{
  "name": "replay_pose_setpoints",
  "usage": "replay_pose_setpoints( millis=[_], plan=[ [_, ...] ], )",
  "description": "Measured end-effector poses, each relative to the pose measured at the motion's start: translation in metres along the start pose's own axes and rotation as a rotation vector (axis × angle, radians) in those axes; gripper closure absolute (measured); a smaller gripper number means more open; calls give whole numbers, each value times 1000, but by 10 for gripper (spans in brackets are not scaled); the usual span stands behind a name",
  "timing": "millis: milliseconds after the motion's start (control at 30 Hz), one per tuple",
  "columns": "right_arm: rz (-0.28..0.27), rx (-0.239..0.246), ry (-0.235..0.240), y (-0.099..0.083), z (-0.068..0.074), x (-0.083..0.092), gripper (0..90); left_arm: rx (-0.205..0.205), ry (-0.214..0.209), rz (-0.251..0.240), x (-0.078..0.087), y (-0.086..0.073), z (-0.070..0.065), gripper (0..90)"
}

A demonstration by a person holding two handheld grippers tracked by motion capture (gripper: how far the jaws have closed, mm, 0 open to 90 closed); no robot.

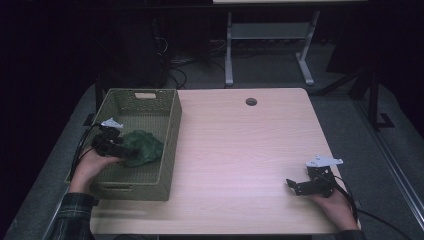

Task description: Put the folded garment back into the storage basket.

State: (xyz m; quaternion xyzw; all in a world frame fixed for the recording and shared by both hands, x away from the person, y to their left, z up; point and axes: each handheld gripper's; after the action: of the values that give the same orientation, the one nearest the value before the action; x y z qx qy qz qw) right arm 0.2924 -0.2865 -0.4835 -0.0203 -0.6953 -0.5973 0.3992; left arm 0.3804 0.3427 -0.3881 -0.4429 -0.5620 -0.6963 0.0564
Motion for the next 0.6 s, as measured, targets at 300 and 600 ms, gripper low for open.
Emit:
replay_pose_setpoints(
  millis=[300, 600],
  plan=[
    [0, 1, -1, 0, 0, 0, 19, -31, -12, -75, 14, 19, -12, 130],
    [-1, 0, -3, 0, 0, 0, 19, -72, -65, -157, 24, 41, -41, 133]
  ],
)
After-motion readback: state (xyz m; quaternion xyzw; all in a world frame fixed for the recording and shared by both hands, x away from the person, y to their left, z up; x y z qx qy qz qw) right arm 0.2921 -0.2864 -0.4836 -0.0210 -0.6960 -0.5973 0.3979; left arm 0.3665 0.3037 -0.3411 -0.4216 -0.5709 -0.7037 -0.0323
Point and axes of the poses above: each handheld gripper's, and its own axes: x roughly backward along the jaws, y roughly out of its top, z roughly to its left, and after that the axes turned 10 degrees about -z, right-handed
